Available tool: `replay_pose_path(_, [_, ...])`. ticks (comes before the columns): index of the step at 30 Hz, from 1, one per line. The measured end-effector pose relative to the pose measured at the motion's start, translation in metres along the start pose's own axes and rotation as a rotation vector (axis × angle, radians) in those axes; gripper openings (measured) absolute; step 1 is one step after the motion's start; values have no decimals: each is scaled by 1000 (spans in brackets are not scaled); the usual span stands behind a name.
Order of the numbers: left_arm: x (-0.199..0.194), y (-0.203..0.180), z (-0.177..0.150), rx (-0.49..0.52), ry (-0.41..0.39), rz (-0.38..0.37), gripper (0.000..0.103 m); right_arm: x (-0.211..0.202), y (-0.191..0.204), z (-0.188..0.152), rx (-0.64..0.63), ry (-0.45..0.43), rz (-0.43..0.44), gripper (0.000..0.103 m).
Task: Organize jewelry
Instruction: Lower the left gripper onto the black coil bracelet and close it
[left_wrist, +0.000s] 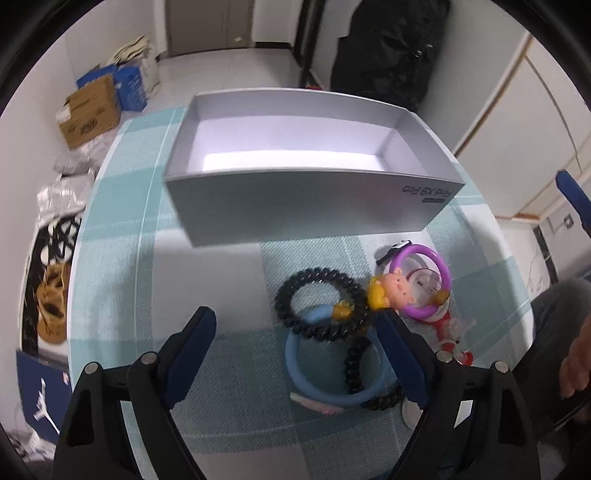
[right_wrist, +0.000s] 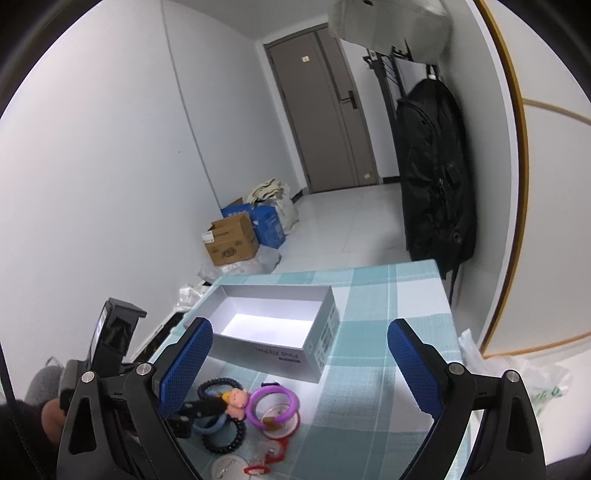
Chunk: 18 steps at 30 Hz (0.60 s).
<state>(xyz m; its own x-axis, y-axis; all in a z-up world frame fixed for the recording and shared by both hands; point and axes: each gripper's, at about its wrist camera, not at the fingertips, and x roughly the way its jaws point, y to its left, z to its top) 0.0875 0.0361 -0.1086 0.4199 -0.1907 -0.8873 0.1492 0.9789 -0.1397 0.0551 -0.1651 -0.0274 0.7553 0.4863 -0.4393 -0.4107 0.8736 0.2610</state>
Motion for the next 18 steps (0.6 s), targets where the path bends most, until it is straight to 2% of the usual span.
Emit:
replay_pose_path(5, [10,-10,3,104,51,-4,83,-1,-5,4,43,-7,10,96])
replay_pose_path(8, [8,-9,4,109,61,-54,68,-4,-6,5,52,-16,18,96])
replay_pose_path(11, [5,-7,7,110,73,-70,62,-6,-8,7,61,-19,23,96])
replay_pose_path(16, [2,0,13,89,89,-115,43,-6,-14,8,87,-17,36,96])
replay_pose_path(18, [3,4,15,62,99,-140,42,-8,-15,8,97,-16,40,96])
